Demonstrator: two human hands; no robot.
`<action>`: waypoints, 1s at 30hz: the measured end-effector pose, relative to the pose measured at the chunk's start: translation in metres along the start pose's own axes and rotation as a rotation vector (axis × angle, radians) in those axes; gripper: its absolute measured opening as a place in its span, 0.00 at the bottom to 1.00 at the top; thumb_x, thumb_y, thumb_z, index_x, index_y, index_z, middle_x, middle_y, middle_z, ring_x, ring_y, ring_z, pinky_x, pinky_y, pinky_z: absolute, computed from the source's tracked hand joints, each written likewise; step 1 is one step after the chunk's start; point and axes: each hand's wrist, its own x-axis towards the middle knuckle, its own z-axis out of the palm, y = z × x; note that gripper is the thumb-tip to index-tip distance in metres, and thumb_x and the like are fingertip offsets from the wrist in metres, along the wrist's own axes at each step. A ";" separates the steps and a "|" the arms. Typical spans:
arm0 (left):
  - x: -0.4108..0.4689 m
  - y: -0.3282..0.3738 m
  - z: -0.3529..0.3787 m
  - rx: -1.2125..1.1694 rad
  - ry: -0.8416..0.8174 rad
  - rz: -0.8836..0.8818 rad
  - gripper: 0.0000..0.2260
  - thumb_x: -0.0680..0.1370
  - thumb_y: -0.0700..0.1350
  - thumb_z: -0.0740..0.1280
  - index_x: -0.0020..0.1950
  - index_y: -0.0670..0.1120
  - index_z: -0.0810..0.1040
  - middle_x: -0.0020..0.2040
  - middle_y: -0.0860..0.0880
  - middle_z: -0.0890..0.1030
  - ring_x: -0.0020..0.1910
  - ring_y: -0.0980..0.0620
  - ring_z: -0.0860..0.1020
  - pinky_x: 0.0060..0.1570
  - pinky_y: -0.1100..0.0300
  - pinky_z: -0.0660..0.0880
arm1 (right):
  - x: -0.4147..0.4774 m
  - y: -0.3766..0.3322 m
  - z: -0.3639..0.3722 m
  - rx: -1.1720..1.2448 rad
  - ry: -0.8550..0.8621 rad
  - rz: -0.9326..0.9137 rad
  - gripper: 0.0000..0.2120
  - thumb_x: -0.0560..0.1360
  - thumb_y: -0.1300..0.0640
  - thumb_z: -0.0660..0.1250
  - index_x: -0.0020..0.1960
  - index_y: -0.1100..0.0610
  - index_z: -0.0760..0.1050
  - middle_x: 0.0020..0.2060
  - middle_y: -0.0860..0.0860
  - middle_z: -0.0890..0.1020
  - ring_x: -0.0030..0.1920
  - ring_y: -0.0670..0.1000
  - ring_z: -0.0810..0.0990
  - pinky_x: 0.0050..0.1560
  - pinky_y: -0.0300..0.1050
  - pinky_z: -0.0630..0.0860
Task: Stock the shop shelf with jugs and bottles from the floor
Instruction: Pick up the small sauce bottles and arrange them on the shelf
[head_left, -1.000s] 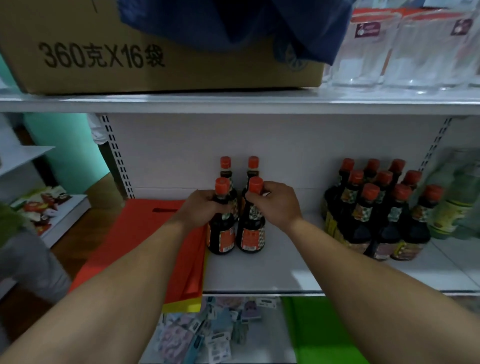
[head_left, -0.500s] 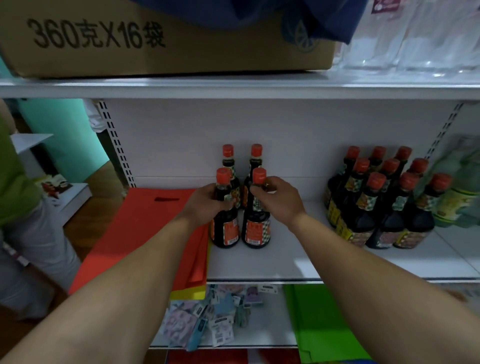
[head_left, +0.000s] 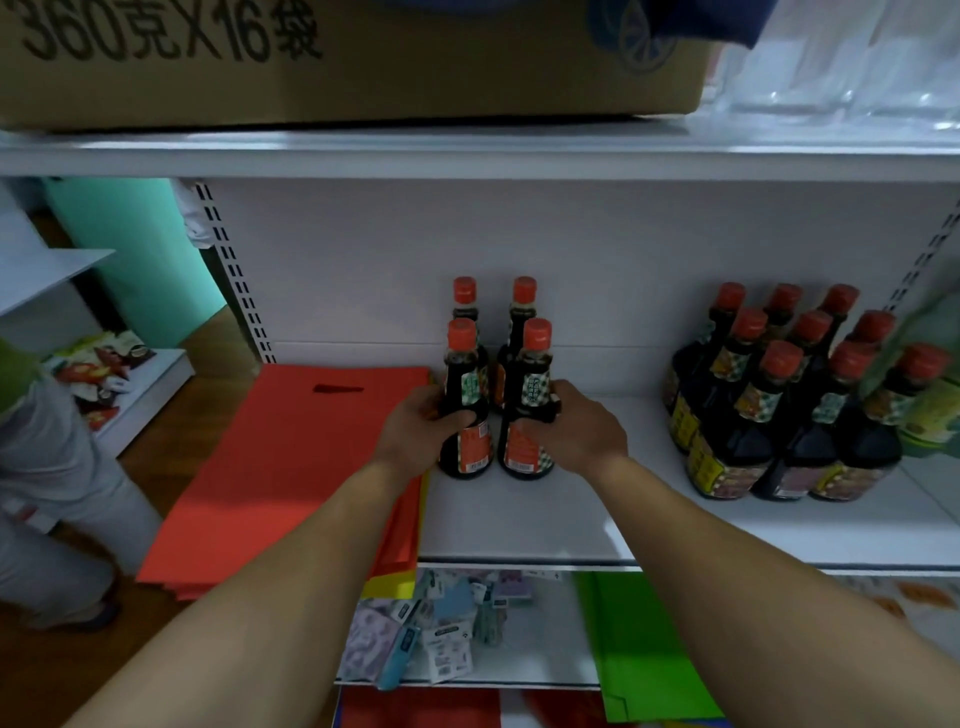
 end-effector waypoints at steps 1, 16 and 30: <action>0.002 0.001 0.002 -0.010 -0.005 0.004 0.14 0.73 0.39 0.73 0.58 0.48 0.80 0.55 0.48 0.82 0.55 0.48 0.80 0.61 0.44 0.75 | 0.003 0.001 0.001 0.014 -0.001 0.005 0.26 0.75 0.42 0.66 0.69 0.50 0.66 0.64 0.52 0.77 0.62 0.56 0.76 0.60 0.49 0.73; 0.040 -0.007 -0.002 -0.068 -0.081 -0.039 0.16 0.59 0.53 0.76 0.46 0.63 0.84 0.54 0.48 0.84 0.56 0.45 0.81 0.60 0.40 0.75 | 0.032 0.000 0.005 0.154 0.033 0.006 0.26 0.75 0.49 0.68 0.71 0.47 0.67 0.64 0.51 0.77 0.63 0.54 0.76 0.62 0.49 0.73; 0.036 -0.005 -0.001 -0.051 -0.089 0.007 0.17 0.74 0.38 0.72 0.58 0.56 0.80 0.54 0.51 0.83 0.56 0.50 0.80 0.63 0.46 0.74 | 0.029 -0.005 0.007 0.203 0.033 0.026 0.26 0.75 0.50 0.68 0.72 0.49 0.66 0.65 0.52 0.76 0.64 0.54 0.75 0.59 0.44 0.70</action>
